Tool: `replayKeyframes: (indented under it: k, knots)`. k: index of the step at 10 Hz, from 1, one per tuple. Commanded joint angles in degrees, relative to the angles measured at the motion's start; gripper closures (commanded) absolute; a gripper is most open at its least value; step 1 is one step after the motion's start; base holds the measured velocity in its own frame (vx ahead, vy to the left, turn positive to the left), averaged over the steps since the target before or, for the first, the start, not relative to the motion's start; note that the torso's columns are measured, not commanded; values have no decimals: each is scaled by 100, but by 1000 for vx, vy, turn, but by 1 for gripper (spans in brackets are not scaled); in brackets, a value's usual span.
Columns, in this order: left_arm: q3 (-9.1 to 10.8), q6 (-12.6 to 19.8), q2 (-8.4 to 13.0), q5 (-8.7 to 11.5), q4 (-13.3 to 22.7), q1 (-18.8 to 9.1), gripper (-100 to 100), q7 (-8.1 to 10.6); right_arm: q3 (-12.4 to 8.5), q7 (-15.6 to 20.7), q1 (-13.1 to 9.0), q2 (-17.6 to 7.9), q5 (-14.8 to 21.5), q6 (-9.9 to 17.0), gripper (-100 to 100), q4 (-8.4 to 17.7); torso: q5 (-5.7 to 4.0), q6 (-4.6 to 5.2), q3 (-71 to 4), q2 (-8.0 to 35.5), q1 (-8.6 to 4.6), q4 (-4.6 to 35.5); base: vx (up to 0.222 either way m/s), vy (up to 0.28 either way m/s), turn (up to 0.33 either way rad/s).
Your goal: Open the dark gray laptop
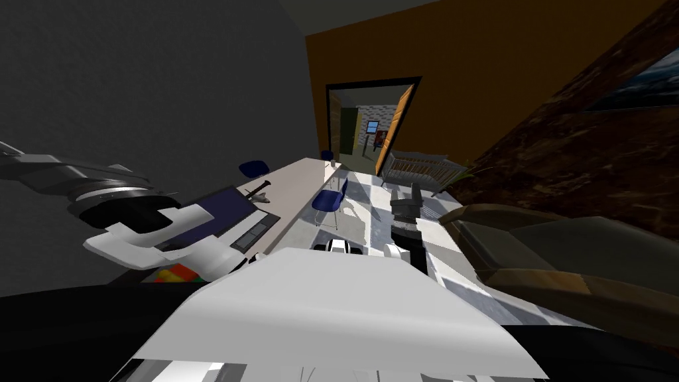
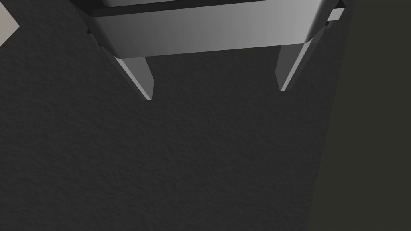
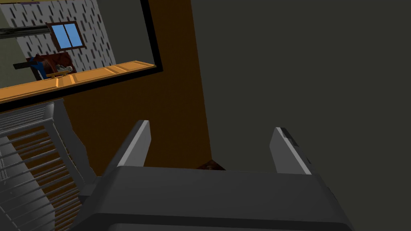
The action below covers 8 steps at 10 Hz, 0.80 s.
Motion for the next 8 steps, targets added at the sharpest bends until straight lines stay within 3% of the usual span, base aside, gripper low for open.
replayKeyframes:
  k: [1, 5, 6, 8]
  knots:
    - [442, 170, 41, -97, 239, -119, -100, 158, 0, 0, 0, 0, 0, 0, 0, 0, 0, -5, 7, 13, 4, 4, 73, 11, -165]
    - [1091, 389, -148, -346, 561, -304, -100, 371, 0, 0, 0, 0, 0, 0, 0, 0, -1, -1, -3, -5, -5, -1, 106, 18, -208]
    - [1157, 389, -148, -346, 561, -304, -100, 371, 0, 0, 0, 0, 0, 0, 0, 0, -1, 1, -5, -7, -4, -2, 82, 17, -80]
    - [1539, 486, -317, -494, 762, -389, -100, 483, 0, 0, 0, 0, 0, 0, 0, 0, 0, 0, 3, 5, 1, 2, 96, 23, -196]
